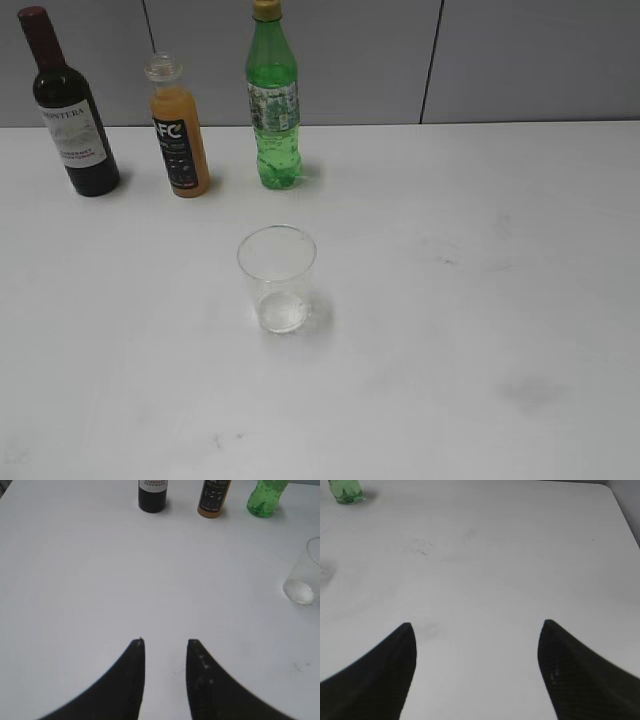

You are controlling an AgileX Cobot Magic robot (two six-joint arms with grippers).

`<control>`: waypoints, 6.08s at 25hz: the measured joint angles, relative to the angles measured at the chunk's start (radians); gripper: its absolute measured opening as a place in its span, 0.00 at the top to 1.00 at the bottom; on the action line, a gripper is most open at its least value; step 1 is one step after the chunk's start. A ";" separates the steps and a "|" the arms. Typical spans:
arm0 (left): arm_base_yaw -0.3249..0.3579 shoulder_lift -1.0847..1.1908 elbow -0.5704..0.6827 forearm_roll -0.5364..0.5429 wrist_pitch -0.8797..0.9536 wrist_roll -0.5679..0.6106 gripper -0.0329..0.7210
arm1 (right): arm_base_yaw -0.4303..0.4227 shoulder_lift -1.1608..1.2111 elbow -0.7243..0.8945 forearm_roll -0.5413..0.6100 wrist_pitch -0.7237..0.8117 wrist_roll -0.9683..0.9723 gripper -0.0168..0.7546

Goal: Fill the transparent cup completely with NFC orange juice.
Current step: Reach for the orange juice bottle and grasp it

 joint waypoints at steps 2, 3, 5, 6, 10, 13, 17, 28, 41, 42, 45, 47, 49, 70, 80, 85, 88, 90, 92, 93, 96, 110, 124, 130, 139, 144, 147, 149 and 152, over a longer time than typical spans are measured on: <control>0.000 0.000 0.000 0.000 0.000 0.000 0.66 | 0.000 0.000 0.000 0.000 0.000 0.000 0.22; 0.000 0.000 0.000 0.000 0.000 0.000 0.66 | 0.000 0.000 0.000 0.000 0.000 0.000 0.22; 0.000 0.000 0.000 0.000 0.000 0.000 0.66 | 0.000 0.000 0.000 0.001 0.000 0.000 0.22; 0.000 0.000 0.000 0.000 0.000 0.000 0.66 | 0.000 0.000 0.000 0.001 0.000 0.000 0.22; 0.000 0.000 0.000 0.000 0.000 0.000 0.66 | 0.000 0.000 0.000 0.001 -0.001 0.000 0.22; 0.000 0.000 0.000 0.000 0.000 0.000 0.66 | 0.000 0.000 0.000 0.001 -0.001 0.000 0.22; 0.000 0.000 0.000 -0.001 0.000 0.000 0.66 | 0.000 0.000 0.000 0.001 -0.001 0.000 0.22; 0.000 0.000 0.000 -0.015 0.000 0.000 0.63 | 0.000 0.000 0.000 0.002 -0.001 0.000 0.22; 0.000 0.000 0.000 -0.021 -0.003 0.000 0.10 | 0.000 0.000 0.000 0.002 -0.001 0.000 0.22; 0.000 0.000 0.000 -0.020 -0.003 0.000 0.10 | 0.000 0.000 0.000 0.002 -0.001 0.000 0.22; 0.000 0.001 -0.006 -0.001 -0.018 0.000 0.10 | 0.000 0.000 0.000 0.002 -0.001 0.000 0.22; 0.000 0.013 -0.018 0.030 -0.068 0.003 0.10 | 0.000 0.000 0.000 0.004 -0.001 0.000 0.22; 0.000 0.037 -0.022 0.052 -0.145 0.016 0.11 | 0.000 0.000 0.000 0.006 -0.001 0.000 0.22; -0.012 0.579 -0.023 0.075 -0.885 0.036 0.17 | 0.000 0.000 0.000 0.014 -0.001 0.000 0.22; -0.078 0.885 -0.023 0.107 -1.131 0.036 0.17 | 0.000 0.000 0.000 0.014 -0.001 -0.001 0.22; -0.078 1.027 -0.023 0.107 -1.292 0.036 0.17 | 0.000 0.000 0.000 0.014 -0.001 -0.001 0.22; -0.078 1.113 -0.023 0.106 -1.404 0.024 0.15 | 0.000 0.000 0.000 0.014 -0.001 -0.001 0.22; -0.078 1.173 -0.023 0.106 -1.475 -0.013 0.14 | 0.000 0.000 0.000 0.014 -0.001 -0.001 0.22; -0.078 1.235 -0.023 0.126 -1.553 -0.065 0.14 | 0.000 0.000 0.000 0.014 -0.001 -0.001 0.22; -0.078 1.265 -0.023 0.140 -1.593 -0.080 0.14 | 0.000 0.000 0.000 0.014 -0.001 -0.001 0.22; -0.078 1.343 -0.023 0.222 -1.701 -0.106 0.15 | 0.000 0.000 0.000 0.014 -0.001 -0.001 0.22; -0.078 1.709 -0.113 0.532 -2.068 -0.167 0.16 | 0.000 0.000 0.000 0.016 -0.001 -0.001 0.22; -0.098 2.008 -0.378 0.636 -2.076 -0.251 0.16 | 0.000 0.000 0.000 0.017 -0.001 -0.001 0.22; -0.108 2.110 -0.464 0.619 -2.052 -0.251 0.16 | 0.000 0.000 0.000 0.017 -0.001 -0.001 0.22; -0.134 2.196 -0.573 0.604 -1.992 -0.252 0.10 | 0.000 0.000 0.000 0.017 -0.001 -0.001 0.22; -0.151 2.241 -0.618 0.597 -1.982 -0.252 0.08 | 0.000 0.000 0.000 0.017 -0.001 -0.002 0.22; -0.161 2.274 -0.662 0.588 -1.978 -0.254 0.08 | 0.000 0.000 0.000 0.017 -0.001 -0.002 0.22; -0.169 2.294 -0.694 0.573 -1.969 -0.255 0.08 | 0.000 0.000 0.000 0.017 -0.001 -0.002 0.22; -0.181 2.321 -0.735 0.532 -1.962 -0.255 0.08 | 0.000 0.000 0.000 0.017 -0.001 -0.002 0.22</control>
